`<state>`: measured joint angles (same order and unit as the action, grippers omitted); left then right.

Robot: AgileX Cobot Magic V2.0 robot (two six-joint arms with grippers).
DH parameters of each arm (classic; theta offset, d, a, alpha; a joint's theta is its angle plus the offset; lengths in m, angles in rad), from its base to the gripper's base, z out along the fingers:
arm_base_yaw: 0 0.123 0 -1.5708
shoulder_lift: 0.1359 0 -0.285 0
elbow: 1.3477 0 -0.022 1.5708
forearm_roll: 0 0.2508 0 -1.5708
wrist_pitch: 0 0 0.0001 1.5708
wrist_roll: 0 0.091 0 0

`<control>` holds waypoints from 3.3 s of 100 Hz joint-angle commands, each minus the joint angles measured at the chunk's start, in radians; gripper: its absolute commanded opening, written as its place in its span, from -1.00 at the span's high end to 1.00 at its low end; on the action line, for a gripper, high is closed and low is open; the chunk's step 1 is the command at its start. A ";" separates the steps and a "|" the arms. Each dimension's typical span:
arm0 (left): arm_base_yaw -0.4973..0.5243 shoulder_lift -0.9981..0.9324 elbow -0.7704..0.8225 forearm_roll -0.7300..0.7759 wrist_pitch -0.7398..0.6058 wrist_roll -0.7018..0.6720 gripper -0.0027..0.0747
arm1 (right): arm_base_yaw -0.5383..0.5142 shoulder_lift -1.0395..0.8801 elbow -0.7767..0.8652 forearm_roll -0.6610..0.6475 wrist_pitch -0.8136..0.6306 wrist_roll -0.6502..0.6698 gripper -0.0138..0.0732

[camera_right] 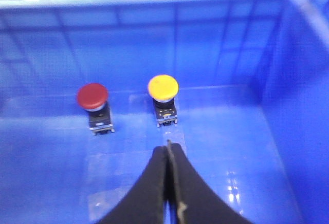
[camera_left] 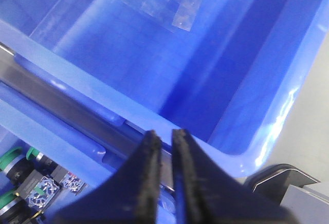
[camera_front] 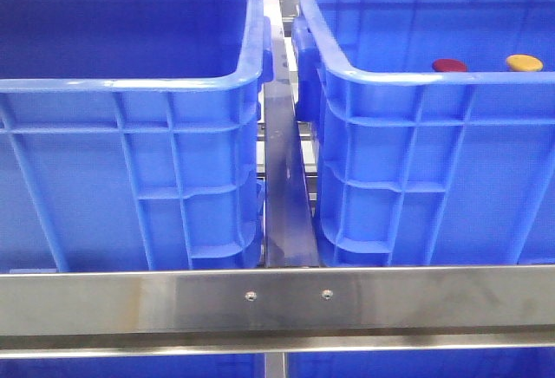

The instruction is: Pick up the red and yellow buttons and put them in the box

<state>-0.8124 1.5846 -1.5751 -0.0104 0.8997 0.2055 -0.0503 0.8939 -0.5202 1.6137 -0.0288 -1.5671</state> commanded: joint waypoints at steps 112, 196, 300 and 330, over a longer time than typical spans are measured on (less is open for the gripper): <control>-0.011 -0.595 0.707 0.016 -0.594 -0.011 0.98 | -0.005 -0.840 0.381 0.011 0.253 -0.005 0.84; -0.005 -0.968 1.111 -0.053 -0.802 -0.011 0.98 | -0.005 -0.840 0.381 0.011 0.256 -0.005 0.84; 0.717 -1.372 1.361 0.063 -0.900 -0.196 0.98 | -0.005 -0.840 0.381 0.011 0.257 -0.005 0.84; 0.841 -1.578 1.570 0.034 -0.900 -0.195 0.98 | -0.005 -0.840 0.381 0.011 0.257 -0.005 0.84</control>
<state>0.0064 0.0464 -0.0242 0.0380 0.0871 0.0228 -0.0503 0.0443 -0.1099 1.6137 0.2184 -1.5671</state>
